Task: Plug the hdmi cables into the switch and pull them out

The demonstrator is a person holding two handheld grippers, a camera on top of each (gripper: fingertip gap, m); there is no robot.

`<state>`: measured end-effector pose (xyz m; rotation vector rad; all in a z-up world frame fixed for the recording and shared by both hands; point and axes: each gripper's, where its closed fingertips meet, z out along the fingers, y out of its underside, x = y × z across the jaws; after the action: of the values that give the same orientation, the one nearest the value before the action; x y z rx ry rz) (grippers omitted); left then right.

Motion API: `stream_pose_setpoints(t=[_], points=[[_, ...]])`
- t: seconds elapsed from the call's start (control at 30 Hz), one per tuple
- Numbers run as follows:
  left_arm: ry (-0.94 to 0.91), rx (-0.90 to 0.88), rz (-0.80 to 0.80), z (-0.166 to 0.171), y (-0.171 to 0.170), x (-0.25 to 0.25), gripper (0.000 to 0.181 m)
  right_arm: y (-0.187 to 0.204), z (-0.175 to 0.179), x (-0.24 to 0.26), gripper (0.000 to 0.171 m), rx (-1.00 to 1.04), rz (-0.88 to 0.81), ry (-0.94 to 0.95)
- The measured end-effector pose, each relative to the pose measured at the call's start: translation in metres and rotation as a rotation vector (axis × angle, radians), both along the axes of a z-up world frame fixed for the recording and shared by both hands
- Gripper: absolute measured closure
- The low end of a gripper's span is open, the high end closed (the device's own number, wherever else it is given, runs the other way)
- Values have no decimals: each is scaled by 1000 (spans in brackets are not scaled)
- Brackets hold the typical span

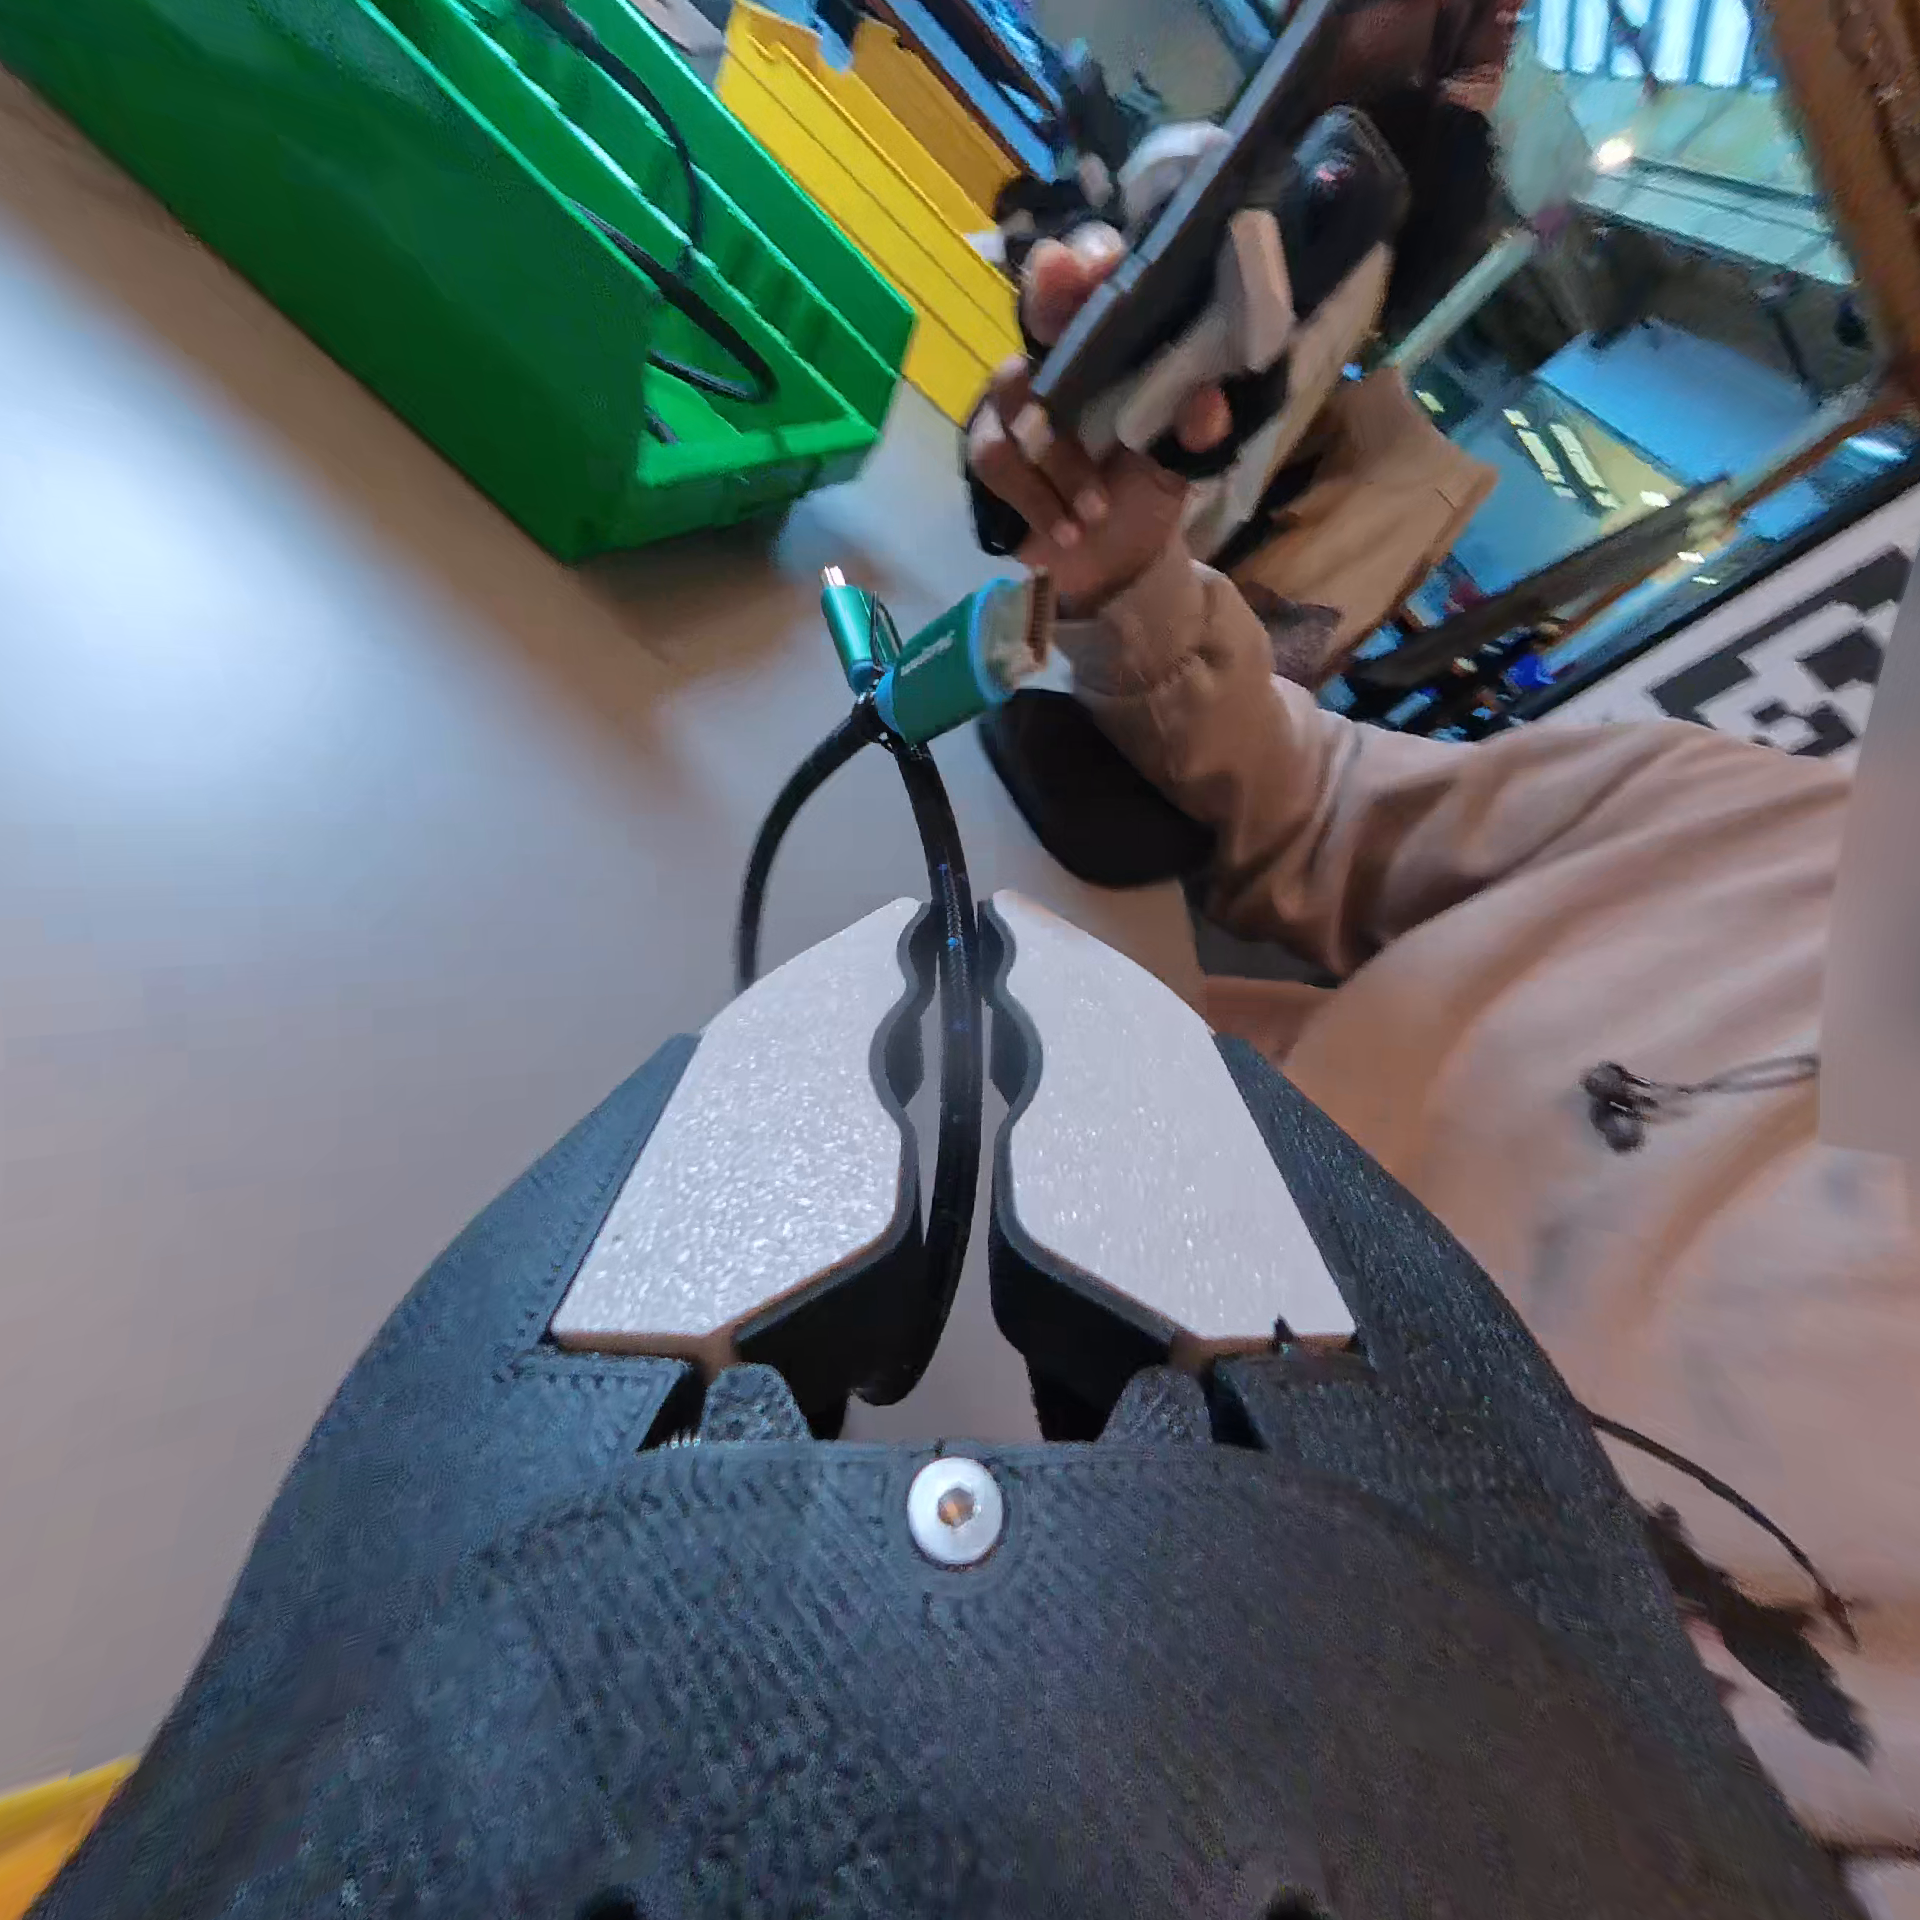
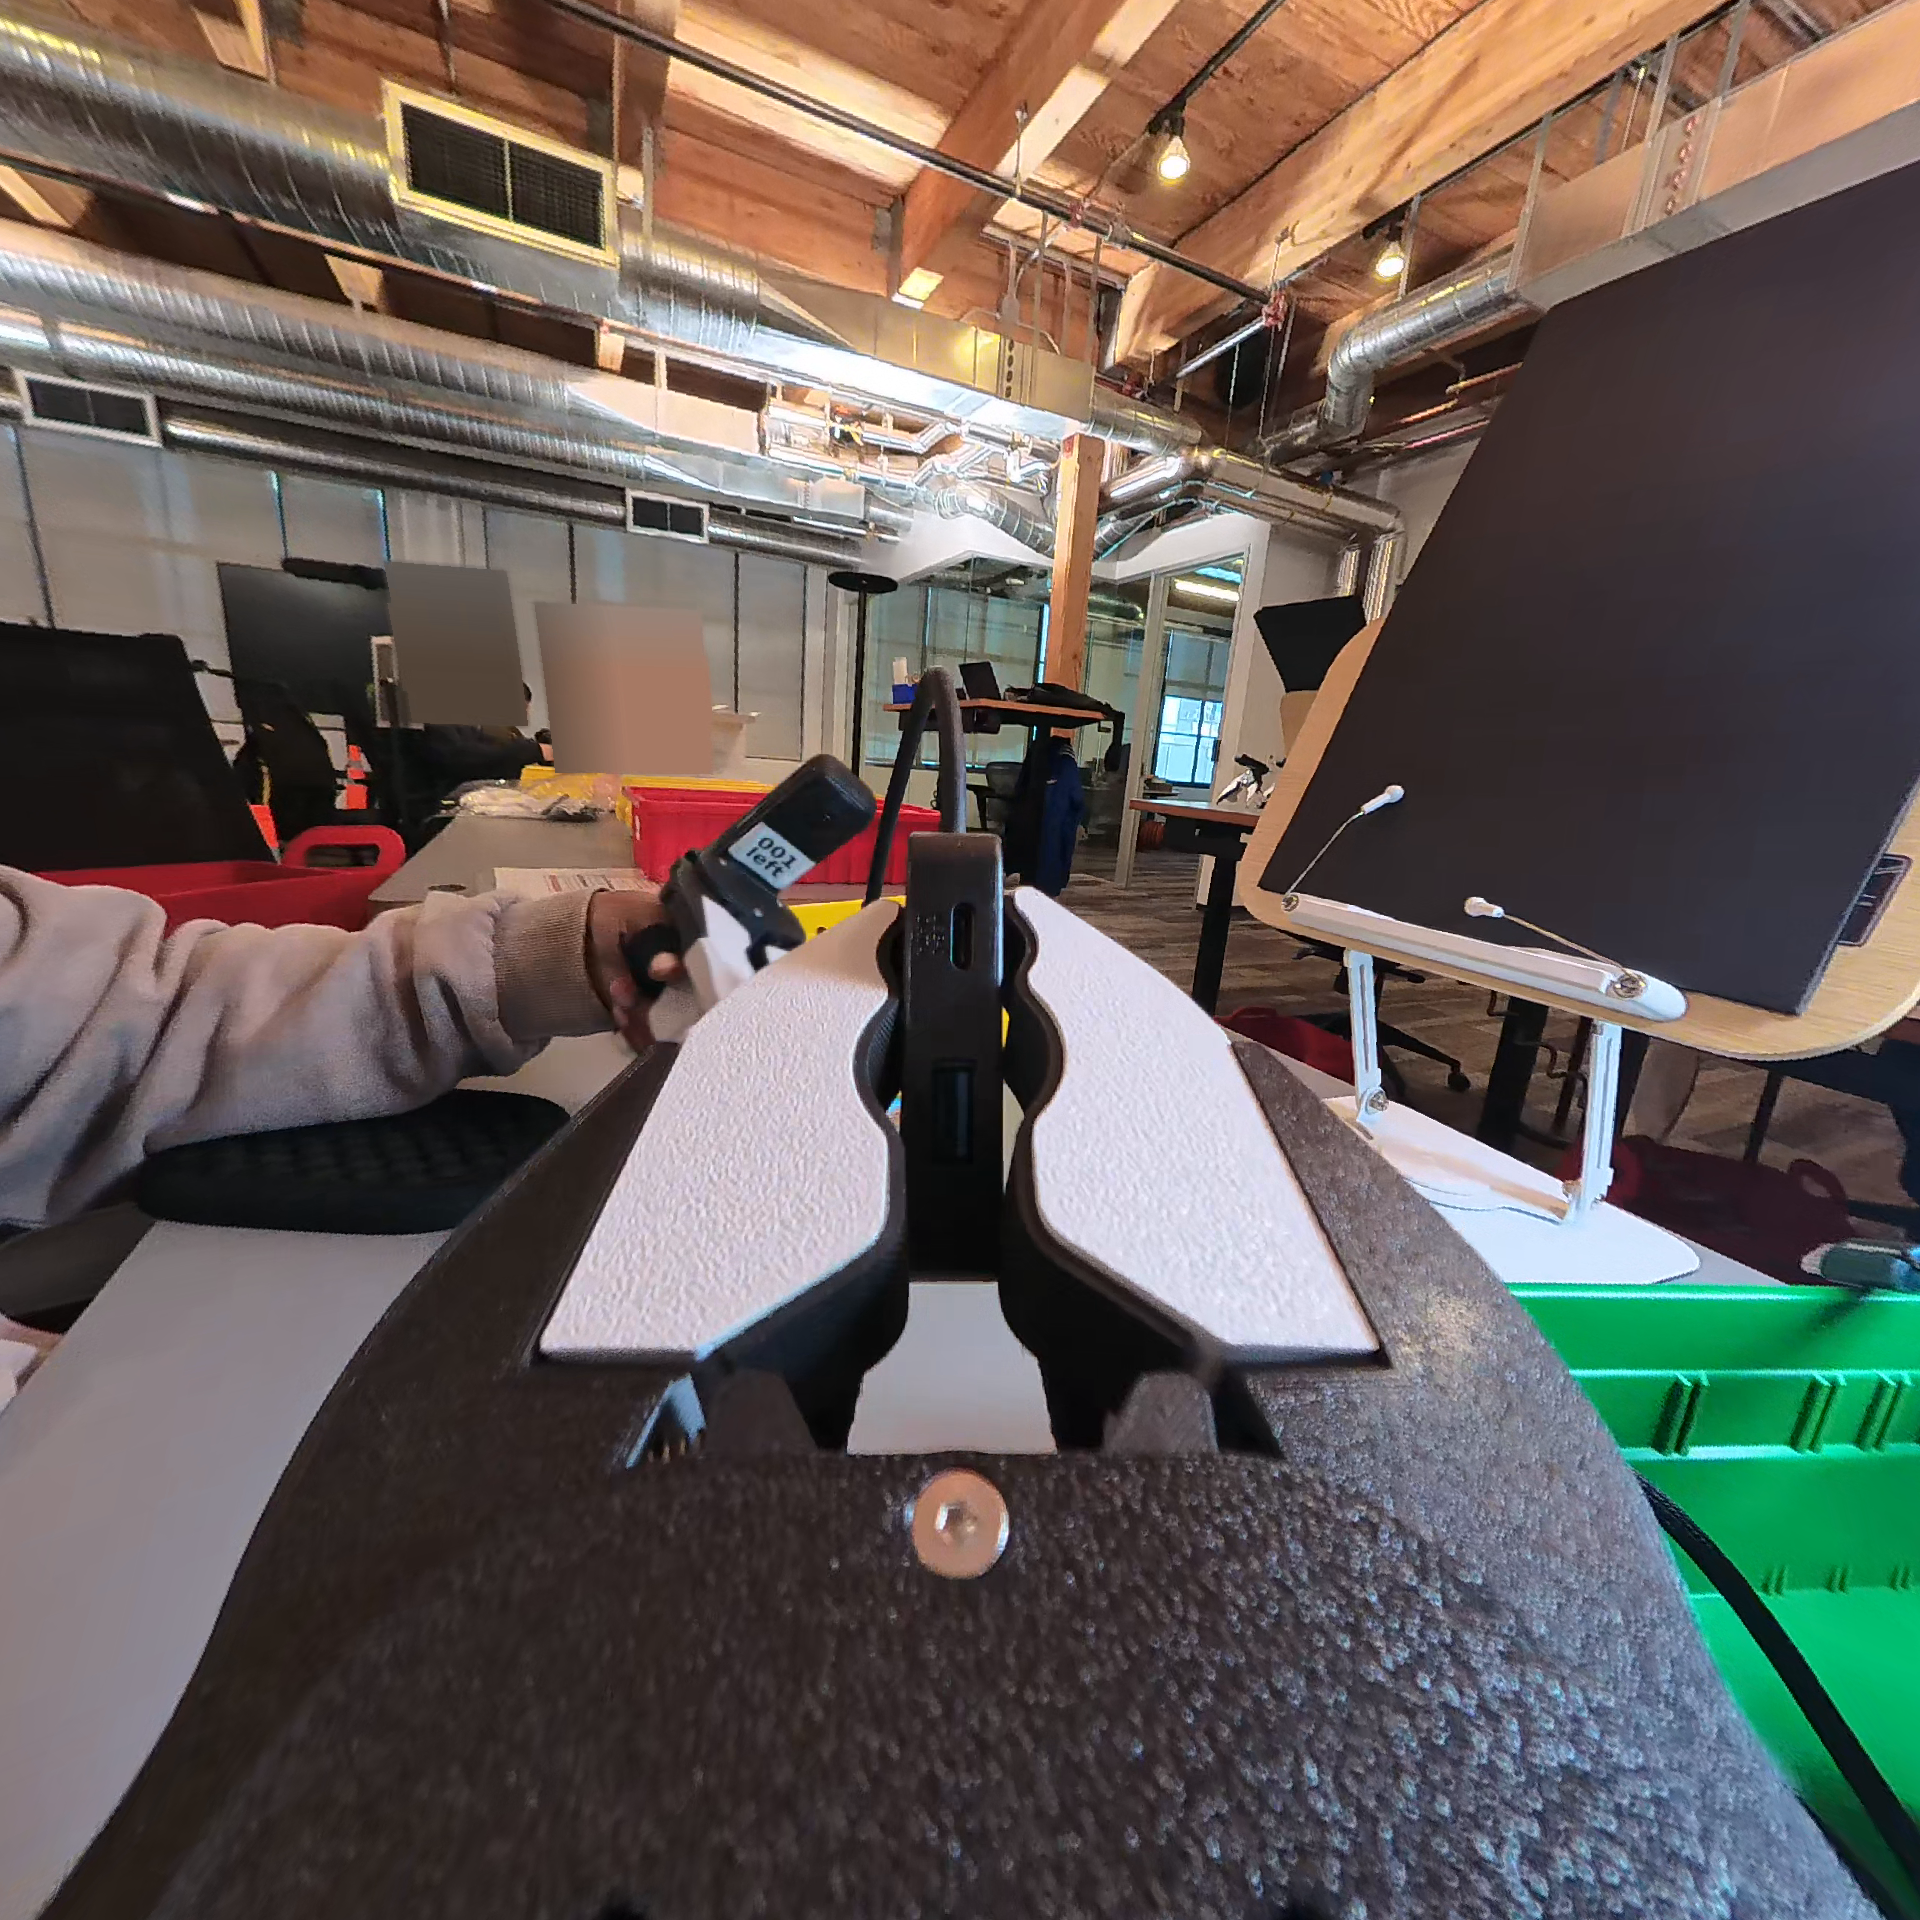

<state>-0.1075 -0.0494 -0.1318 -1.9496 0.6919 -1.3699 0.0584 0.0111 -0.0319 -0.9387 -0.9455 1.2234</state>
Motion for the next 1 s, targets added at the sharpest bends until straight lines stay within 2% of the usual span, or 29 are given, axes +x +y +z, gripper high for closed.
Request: stream_pose_setpoints(t=[0.17,0.27,0.37,0.47,0.53,0.57,0.6,0.7,0.77,0.87,0.93,1.0], points=[[95,-1,130,-15,21,-15,174,1,-1,-1,157,-8,3,-4],[365,68,219,-48,35,-28,174,2,-3,-2,157,-15,1,-7],[672,169,169,-78,38,-32,173,3,-4,-3,157,-15,-4,-14],[1006,301,-67,-105,29,-36,173,4,-5,-2,157,-19,-12,-16],[1184,485,-345,-115,20,-34,174,7,-4,-1,157,-27,-20,-9],[1207,644,-497,-113,17,-26,174,8,-4,1,157,-31,-24,-5],[1225,720,-626,-114,11,-20,174,10,-3,2,157,-34,-29,-3],[1366,878,-812,-107,13,-8,173,14,-3,6,157,-34,-49,-3],[1340,959,-783,-91,16,8,157,17,-3,8,157,-35,-59,-3],[1156,884,-557,-63,20,28,152,18,-3,9,157,-41,-58,2],[972,740,-375,-50,15,38,151,18,-3,9,157,-39,-57,1],[897,525,-236,-53,4,34,156,18,-3,9,157,-38,-62,-5]])
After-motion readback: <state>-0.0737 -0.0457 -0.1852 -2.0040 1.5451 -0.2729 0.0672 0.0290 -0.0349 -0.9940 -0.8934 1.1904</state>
